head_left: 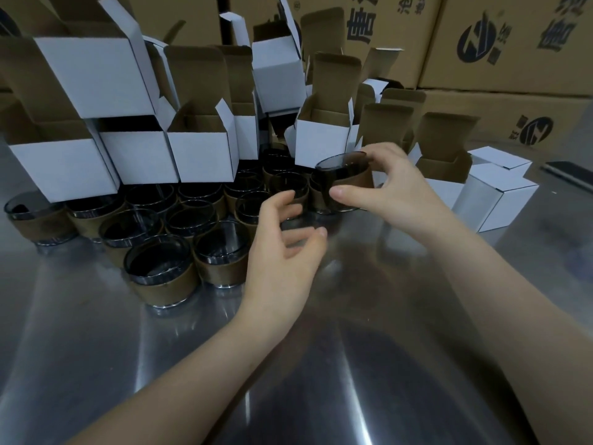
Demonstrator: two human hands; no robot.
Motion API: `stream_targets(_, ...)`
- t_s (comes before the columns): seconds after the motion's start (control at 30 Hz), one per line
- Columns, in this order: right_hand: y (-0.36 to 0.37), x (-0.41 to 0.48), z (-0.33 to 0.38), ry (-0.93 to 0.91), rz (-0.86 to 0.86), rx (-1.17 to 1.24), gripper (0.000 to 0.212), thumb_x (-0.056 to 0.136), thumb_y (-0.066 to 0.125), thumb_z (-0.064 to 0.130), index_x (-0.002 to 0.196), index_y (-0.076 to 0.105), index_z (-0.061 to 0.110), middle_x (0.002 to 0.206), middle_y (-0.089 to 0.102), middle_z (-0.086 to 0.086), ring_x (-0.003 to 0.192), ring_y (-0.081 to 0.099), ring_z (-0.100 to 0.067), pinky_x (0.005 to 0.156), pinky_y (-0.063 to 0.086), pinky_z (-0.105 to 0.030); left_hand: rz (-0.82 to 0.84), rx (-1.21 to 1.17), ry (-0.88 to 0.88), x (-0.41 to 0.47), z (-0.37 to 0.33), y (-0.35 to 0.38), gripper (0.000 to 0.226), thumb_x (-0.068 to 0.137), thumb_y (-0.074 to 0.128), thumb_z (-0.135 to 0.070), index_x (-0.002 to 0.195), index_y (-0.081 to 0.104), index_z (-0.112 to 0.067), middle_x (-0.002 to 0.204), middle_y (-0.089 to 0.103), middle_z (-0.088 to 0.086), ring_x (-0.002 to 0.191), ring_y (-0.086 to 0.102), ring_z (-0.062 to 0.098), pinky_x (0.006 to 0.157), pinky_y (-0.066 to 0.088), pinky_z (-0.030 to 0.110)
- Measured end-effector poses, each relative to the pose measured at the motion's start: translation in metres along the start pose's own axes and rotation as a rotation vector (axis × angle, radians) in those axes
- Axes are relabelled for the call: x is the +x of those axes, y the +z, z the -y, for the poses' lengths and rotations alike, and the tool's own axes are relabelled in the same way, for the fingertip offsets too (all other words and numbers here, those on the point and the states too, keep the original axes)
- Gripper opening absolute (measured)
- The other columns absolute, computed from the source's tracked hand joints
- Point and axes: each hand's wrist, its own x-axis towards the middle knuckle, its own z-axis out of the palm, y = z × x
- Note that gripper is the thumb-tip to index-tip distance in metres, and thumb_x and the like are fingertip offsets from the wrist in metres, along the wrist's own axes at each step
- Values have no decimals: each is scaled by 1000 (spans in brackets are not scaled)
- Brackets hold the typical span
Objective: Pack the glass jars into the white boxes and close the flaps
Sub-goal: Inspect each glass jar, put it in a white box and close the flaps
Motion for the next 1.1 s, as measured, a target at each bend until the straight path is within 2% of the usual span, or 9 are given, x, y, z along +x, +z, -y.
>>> stream_targets(0.07, 2, 1, -10, -24, -16, -158, 48, 71, 79, 49, 108, 57, 29, 127, 44, 15, 104, 41, 10, 79, 24, 2, 22, 56, 0, -1, 1, 1, 40, 92, 62, -14, 127, 50, -28, 123, 56, -12, 93, 65, 3, 81, 52, 23)
stream_targets(0.17, 6, 1, -22, -24, 17, -352, 58, 71, 78, 50, 115, 56, 19, 132, 50, 0, 113, 41, -5, 83, 27, -8, 65, 118, 3, -3, 2, 1, 31, 93, 60, -14, 120, 55, -29, 118, 62, 1, 87, 62, 0, 71, 45, 9)
stream_targets(0.23, 5, 3, -25, -31, 22, -431, 58, 70, 75, 54, 113, 56, 20, 122, 54, -3, 115, 46, -19, 83, 32, -20, 83, 128, -8, -3, 2, 1, 31, 92, 59, -15, 118, 56, -32, 115, 63, 5, 86, 63, 2, 67, 44, 7)
stream_targets(0.33, -3, 5, -21, -39, 18, -453, 52, 65, 72, 58, 99, 54, 23, 99, 50, 4, 95, 47, -17, 66, 34, -17, 90, 152, -12, -3, 3, 0, 30, 93, 59, -16, 116, 57, -34, 114, 63, 3, 87, 64, 2, 68, 45, 7)
stream_targets(0.43, -12, 6, -14, -44, -5, -460, 54, 63, 74, 56, 97, 58, 17, 95, 50, 3, 89, 47, -15, 63, 33, -15, 82, 148, -8, -2, 5, -1, 29, 93, 58, -15, 113, 57, -35, 114, 63, 2, 88, 64, 3, 69, 45, 9)
stream_targets(0.63, -25, 1, 11, -139, -91, -471, 54, 63, 70, 57, 100, 53, 22, 95, 48, 4, 91, 45, -15, 66, 30, -13, 54, 140, 70, -2, 4, -1, 33, 90, 56, -7, 113, 56, -31, 122, 58, -7, 110, 58, -1, 94, 49, 26)
stream_targets(0.77, -24, -8, 29, -250, -75, -427, 60, 61, 61, 65, 104, 53, 23, 100, 50, 6, 94, 44, -12, 73, 32, -12, -7, 123, 152, 1, -3, -5, 49, 79, 55, -17, 121, 46, -40, 132, 50, -13, 126, 46, -3, 110, 40, 28)
stream_targets(0.93, -21, -17, 44, -381, 34, -326, 61, 64, 64, 58, 108, 58, 16, 102, 52, 5, 97, 48, -10, 83, 42, -20, -14, 144, 243, 7, -5, -10, 77, 77, 65, -12, 143, 31, -32, 147, 33, -13, 140, 27, -2, 117, 26, 27)
stream_targets(1.1, -15, -26, 57, -413, 218, -176, 59, 64, 65, 55, 110, 59, 18, 103, 57, 4, 99, 54, -11, 84, 48, -27, 10, 183, 306, 10, -6, -12, 88, 78, 74, -23, 148, 23, -37, 156, 25, -1, 148, 22, 16, 119, 26, 44)
